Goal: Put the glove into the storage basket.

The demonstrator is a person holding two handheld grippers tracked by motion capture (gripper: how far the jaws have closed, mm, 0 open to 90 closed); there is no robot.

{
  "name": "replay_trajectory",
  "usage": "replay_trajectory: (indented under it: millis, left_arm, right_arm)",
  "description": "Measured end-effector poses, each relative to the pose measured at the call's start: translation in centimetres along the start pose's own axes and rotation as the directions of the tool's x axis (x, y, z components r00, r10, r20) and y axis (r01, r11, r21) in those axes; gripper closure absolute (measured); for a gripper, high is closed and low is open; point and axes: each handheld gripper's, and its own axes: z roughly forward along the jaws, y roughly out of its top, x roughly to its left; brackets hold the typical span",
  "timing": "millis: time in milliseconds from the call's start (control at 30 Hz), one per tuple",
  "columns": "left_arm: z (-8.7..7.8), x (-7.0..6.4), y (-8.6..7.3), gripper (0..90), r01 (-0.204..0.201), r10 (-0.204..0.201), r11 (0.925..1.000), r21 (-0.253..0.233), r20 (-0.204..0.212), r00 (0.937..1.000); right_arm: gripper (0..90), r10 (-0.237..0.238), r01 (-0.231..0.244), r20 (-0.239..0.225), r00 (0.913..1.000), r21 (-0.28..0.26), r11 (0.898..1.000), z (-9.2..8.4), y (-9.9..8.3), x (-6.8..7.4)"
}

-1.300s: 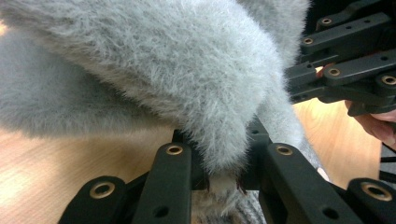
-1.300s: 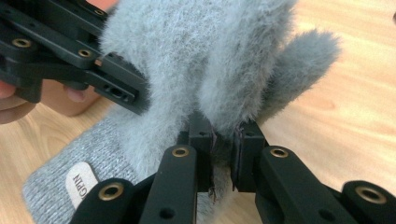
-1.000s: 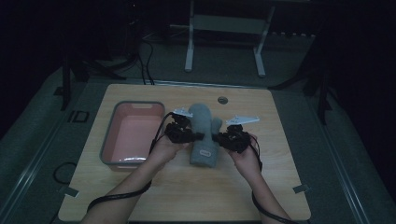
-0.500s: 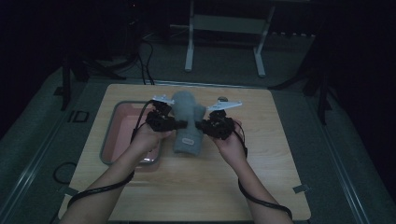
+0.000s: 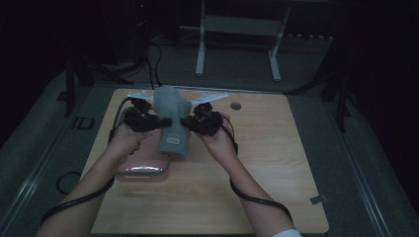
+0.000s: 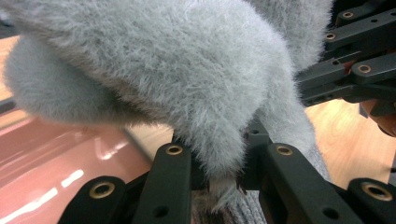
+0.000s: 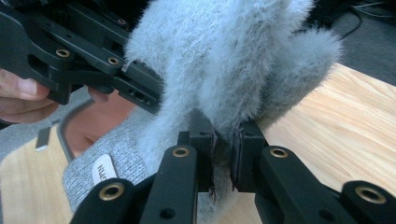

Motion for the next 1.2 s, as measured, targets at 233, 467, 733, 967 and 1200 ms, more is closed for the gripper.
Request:
replay_trajectory:
  millis: [233, 467, 733, 967, 1200]
  left_arm:
    - [-2.8, 2.6, -1.3, 78.8, 0.034, -0.034, 0.9994, -0.002, -0.054, 0.9979]
    - [-2.6, 5.2, -4.3, 78.7, 0.087, -0.082, 0.9948, 0.053, -0.094, 0.9922]
    - [0.5, 7.5, -7.6, 78.6, 0.155, -0.135, 0.9750, 0.159, -0.133, 0.9819]
    - [2.3, 7.9, -8.3, 78.3, 0.186, -0.151, 0.9580, 0.218, -0.167, 0.9744]
    - [4.6, 7.9, -7.8, 77.7, 0.210, -0.133, 0.9254, 0.315, -0.250, 0.9590]
  right_arm:
    - [81.6, -0.024, 0.025, -0.035, 0.9991, 0.018, 1.000, 3.2, 2.1, 2.1]
    - [81.6, -0.017, 0.022, -0.067, 0.9976, 0.079, 0.997, 7.3, 1.5, 3.3]
    - [81.6, 0.009, 0.001, -0.042, 0.9991, 0.227, 0.974, 12.4, -1.2, 3.2]
    - [80.9, 0.024, -0.021, -0.006, 0.9997, 0.299, 0.954, 14.2, -2.3, 2.9]
    - [73.9, 0.019, -0.028, 0.028, 0.9994, 0.343, 0.939, 15.0, -2.3, 2.8]
